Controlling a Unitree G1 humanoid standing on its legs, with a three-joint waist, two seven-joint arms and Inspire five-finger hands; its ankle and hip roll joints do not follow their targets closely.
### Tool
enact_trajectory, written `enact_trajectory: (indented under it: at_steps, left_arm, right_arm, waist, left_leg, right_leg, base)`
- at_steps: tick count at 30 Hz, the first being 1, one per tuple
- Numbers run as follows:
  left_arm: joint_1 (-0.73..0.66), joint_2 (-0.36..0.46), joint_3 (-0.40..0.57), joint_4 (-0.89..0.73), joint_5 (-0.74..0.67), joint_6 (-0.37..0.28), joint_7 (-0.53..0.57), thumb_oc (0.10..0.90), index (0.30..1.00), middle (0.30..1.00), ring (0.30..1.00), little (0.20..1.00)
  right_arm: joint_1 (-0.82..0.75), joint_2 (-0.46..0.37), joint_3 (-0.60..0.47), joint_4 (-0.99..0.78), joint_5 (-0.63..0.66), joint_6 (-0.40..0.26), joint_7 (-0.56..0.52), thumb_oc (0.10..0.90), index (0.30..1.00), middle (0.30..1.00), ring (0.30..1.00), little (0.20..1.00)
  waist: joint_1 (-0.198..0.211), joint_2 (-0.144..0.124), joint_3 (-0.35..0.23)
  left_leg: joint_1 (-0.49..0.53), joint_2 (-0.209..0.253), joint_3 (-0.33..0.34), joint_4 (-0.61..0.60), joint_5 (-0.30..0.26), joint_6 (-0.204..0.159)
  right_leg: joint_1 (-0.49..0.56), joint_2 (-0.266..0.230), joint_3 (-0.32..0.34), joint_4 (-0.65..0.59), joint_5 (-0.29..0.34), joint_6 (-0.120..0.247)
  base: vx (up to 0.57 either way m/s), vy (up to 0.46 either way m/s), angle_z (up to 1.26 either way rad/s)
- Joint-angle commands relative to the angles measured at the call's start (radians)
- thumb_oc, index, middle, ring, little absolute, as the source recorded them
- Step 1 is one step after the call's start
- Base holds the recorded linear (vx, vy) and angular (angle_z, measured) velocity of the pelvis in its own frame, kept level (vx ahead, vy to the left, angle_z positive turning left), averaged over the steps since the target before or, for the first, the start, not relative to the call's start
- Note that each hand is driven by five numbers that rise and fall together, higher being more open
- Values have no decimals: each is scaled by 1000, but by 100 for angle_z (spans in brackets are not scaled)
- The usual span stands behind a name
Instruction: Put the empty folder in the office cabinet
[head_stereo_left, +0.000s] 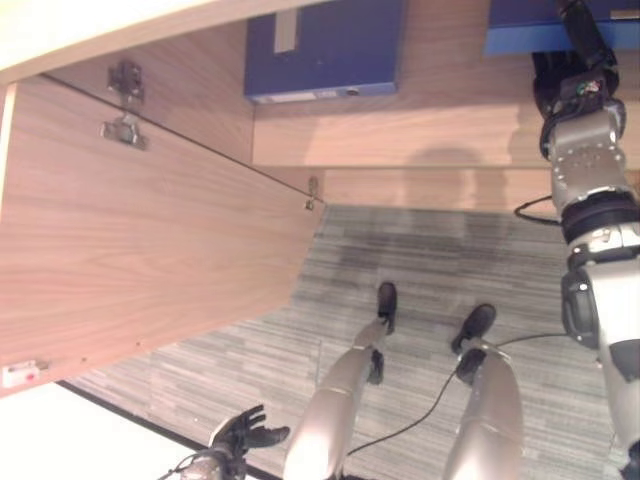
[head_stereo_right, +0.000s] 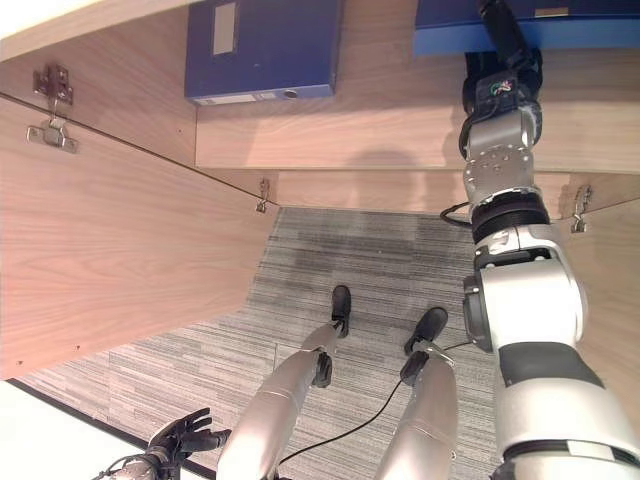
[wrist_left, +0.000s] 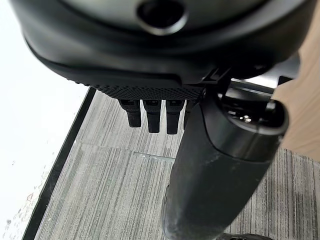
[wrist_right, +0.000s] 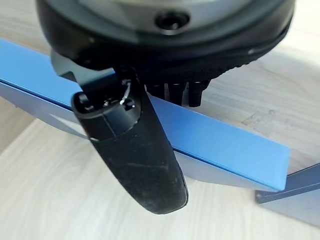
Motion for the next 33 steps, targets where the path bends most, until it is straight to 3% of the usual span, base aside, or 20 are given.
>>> enact_trajectory:
  at_steps: [1,2,4,8,12,20,22,26,29,30,31,33]
  left_arm:
    - [92,147,-37,22,-26,30,-23,800,900,900,900,900]
    - [91,144,-38,22,-25,30,-24,800,900,900,900,900]
    - [88,167,-45,11,-12,35,-55,800,900,900,900,900]
    - [121,228,-62,-75,7,37,-98,800,900,900,900,900]
    - [132,258,-65,-133,4,41,-108,800,900,900,900,900]
    - [147,292,-70,-234,-9,40,-109,800,900,900,900,900]
    - [115,233,-79,-96,64,19,-79,800,900,900,900,900]
    - [86,189,-1,124,90,23,-61,800,900,900,900,900]
    - [48,188,13,139,93,21,-73,800,900,900,900,900]
    - [56,192,17,125,102,16,-89,800,900,900,900,900]
    - [56,189,18,124,102,16,-89,800,900,900,900,900]
    - [75,196,19,112,120,12,-104,800,900,900,900,900]
  right_arm:
    - [-130,-92,190,99,-261,188,107,800,900,900,900,900]
    - [-139,-95,193,110,-265,193,115,800,900,900,900,900]
    - [-152,-120,321,163,-465,318,205,800,900,900,900,900]
    - [-187,-160,516,182,-689,405,351,800,900,900,900,900]
    - [-194,-170,541,184,-698,406,373,800,900,900,900,900]
    - [-163,-146,474,97,-516,375,350,800,900,900,900,900]
    - [-153,-119,423,77,-477,372,337,800,900,900,900,900]
    - [-176,-176,433,119,-474,356,360,800,900,900,900,900]
    - [-222,-228,590,224,-762,395,434,800,900,900,900,900]
    - [-236,-241,749,247,-1016,405,505,800,900,900,900,900]
    - [-240,-240,753,251,-1019,404,509,800,900,900,900,900]
    - [-244,-239,870,190,-1191,394,552,800,900,900,900,900]
  waist:
    - [32,3,-25]
    - [32,6,-24]
    - [27,-5,-18]
    - [17,-12,-10]
    - [16,-11,-6]
    - [26,0,-1]
    - [29,-7,-2]
    - [37,-13,0]
    - [31,-20,5]
    - [24,-26,5]
    - [22,-24,5]
    - [12,-32,7]
  left_leg:
    - [22,13,15,98,-204,-21]
    - [22,13,15,98,-204,-21]
    - [21,16,18,95,-199,-22]
    - [25,21,20,85,-190,-25]
    - [30,21,22,81,-188,-25]
    - [41,21,30,75,-190,-25]
    - [39,20,29,77,-193,-24]
    - [42,19,29,75,-190,-26]
    - [42,21,33,72,-182,-28]
    - [39,23,35,69,-177,-29]
    - [39,24,35,69,-177,-29]
    - [39,25,35,67,-175,-29]
  right_leg:
    - [111,64,32,-133,-18,63]
    - [111,65,32,-134,-17,63]
    - [110,66,27,-140,-11,61]
    - [115,66,17,-153,0,61]
    - [121,66,13,-161,4,64]
    - [132,64,12,-168,4,68]
    - [131,64,10,-169,5,70]
    - [132,64,8,-171,7,72]
    - [133,64,4,-178,17,72]
    - [133,66,3,-188,27,73]
    - [134,66,2,-188,27,73]
    - [134,68,1,-194,34,74]
  base:
    - [0,0,0]
    - [0,0,0]
    - [0,0,0]
    - [-8,-1,-5]
    - [2,4,-2]
    - [0,5,-1]
    - [-1,-3,-5]
    - [-5,1,-2]
    - [-20,25,6]
    - [-21,34,4]
    - [-18,31,4]
    - [-3,17,2]
